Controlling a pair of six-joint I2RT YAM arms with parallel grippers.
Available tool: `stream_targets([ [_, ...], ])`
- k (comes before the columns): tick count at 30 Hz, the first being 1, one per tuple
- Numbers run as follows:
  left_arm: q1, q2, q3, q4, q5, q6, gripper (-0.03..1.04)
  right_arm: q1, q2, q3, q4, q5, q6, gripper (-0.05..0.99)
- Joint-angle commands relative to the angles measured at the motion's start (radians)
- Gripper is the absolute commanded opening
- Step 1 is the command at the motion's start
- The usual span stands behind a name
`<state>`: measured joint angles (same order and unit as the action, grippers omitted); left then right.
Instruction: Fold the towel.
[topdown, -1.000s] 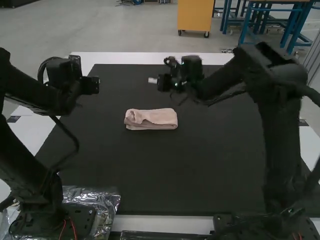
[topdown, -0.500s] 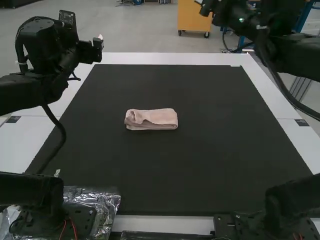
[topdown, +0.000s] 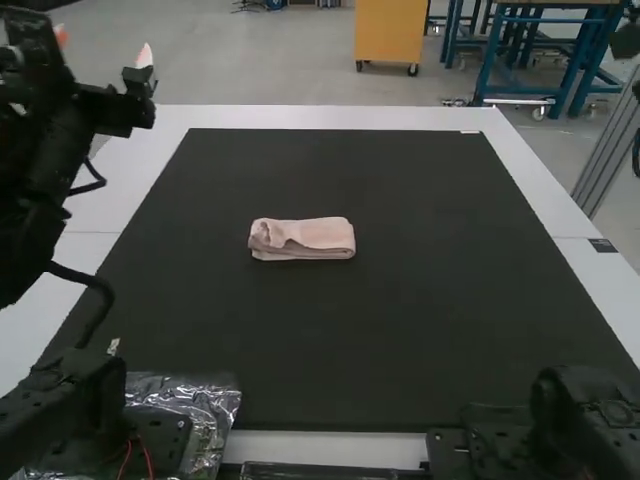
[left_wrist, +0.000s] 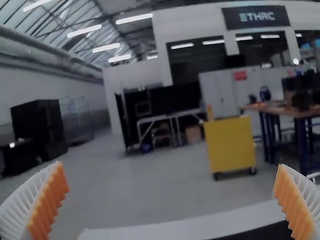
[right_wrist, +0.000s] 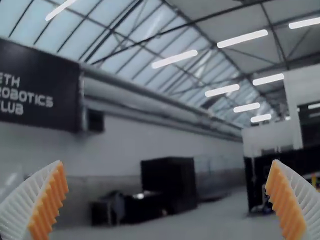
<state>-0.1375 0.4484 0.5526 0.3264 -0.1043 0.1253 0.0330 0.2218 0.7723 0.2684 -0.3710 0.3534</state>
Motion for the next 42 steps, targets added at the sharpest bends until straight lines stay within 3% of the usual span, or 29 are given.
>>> stream_targets([
  [1,-0.004,-0.172,-0.037,-0.020,0.009,0.010,0.97,-0.051,-0.159,-0.013,-0.055,-0.022,0.035,0.91],
  [4,0.001,-0.344,-0.071,-0.078,0.011,0.014,0.97,-0.085,-0.226,0.007,-0.130,-0.036,0.033,0.91],
  [6,0.001,-0.444,-0.085,-0.124,0.014,0.040,0.97,-0.090,-0.217,0.053,-0.241,-0.009,0.019,0.91],
  [11,0.003,-0.448,-0.059,-0.182,0.000,0.039,0.97,-0.088,-0.219,0.028,-0.230,0.055,-0.059,0.91],
  [13,0.003,-0.448,-0.082,-0.132,0.006,0.042,0.97,-0.088,-0.219,-0.022,-0.219,0.147,-0.123,0.91],
  [15,-0.001,-0.448,-0.155,-0.047,0.005,0.048,0.97,-0.088,-0.219,-0.128,-0.136,0.173,-0.183,0.91],
  [18,0.004,-0.448,-0.276,0.102,-0.044,0.050,0.97,-0.088,-0.219,-0.304,0.005,0.207,-0.160,0.91],
  [20,0.006,-0.448,-0.353,0.169,-0.044,0.045,0.97,-0.088,-0.219,-0.398,0.061,0.284,-0.177,0.91],
  [25,0.001,-0.448,-0.503,0.253,-0.028,0.048,0.97,-0.088,-0.219,-0.596,0.235,0.273,-0.215,0.91],
  [27,0.004,-0.448,-0.546,0.269,-0.031,0.045,0.97,-0.088,-0.219,-0.650,0.249,0.261,-0.229,0.91],
  [29,0.006,-0.448,-0.556,0.198,-0.040,0.031,0.97,-0.088,-0.219,-0.679,0.239,0.247,-0.248,0.91],
  [31,0.007,-0.448,-0.553,0.134,-0.080,-0.033,0.97,-0.093,-0.219,-0.706,0.206,0.268,-0.255,0.91],
  [34,0.007,-0.448,-0.553,0.040,-0.235,-0.151,0.97,-0.097,-0.219,-0.746,0.190,0.356,-0.284,0.91],
  [35,0.007,-0.448,-0.553,-0.004,-0.248,-0.194,0.97,-0.097,-0.219,-0.768,0.192,0.388,-0.297,0.91],
  [36,0.007,-0.448,-0.553,-0.050,-0.248,-0.233,0.97,-0.097,-0.219,-0.775,0.164,0.412,-0.317,0.91],
  [37,0.007,-0.448,-0.553,-0.101,-0.248,-0.262,0.97,-0.097,-0.219,-0.771,0.068,0.434,-0.333,0.91],
  [42,-0.001,-0.448,-0.553,-0.317,-0.221,-0.293,0.97,-0.097,-0.219,-0.772,-0.215,0.455,-0.430,0.91],
])
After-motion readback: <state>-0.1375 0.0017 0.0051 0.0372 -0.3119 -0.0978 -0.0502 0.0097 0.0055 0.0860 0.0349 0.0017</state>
